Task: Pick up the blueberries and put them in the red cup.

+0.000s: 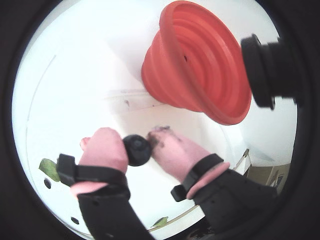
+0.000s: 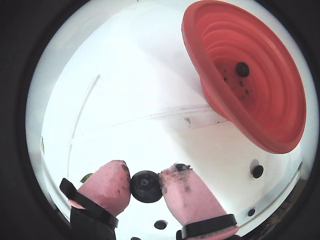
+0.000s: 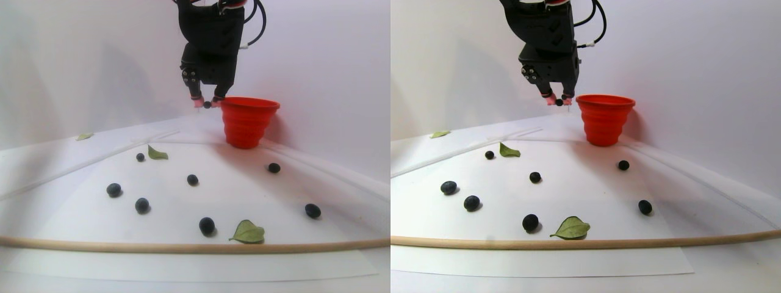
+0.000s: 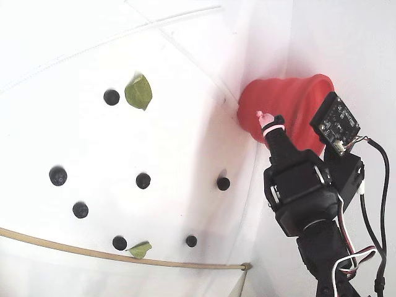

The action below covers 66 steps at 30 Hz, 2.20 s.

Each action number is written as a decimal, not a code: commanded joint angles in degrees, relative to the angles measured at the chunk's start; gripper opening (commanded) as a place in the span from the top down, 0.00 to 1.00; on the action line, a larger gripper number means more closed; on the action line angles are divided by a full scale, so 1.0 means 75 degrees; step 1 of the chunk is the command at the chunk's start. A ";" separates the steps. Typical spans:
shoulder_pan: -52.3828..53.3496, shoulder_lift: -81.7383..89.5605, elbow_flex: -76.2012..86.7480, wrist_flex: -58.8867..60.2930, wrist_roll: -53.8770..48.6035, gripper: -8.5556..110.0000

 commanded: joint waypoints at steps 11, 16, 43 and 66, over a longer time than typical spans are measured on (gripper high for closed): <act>0.0223 0.2016 -0.0117 0.0879 -0.0164 0.84; 0.0375 0.2238 -0.0270 0.1113 -0.0281 0.84; 0.1406 0.1500 -0.1453 0.1055 -0.1031 0.84; 0.1945 0.0246 -0.2051 0.0363 -0.1137 0.76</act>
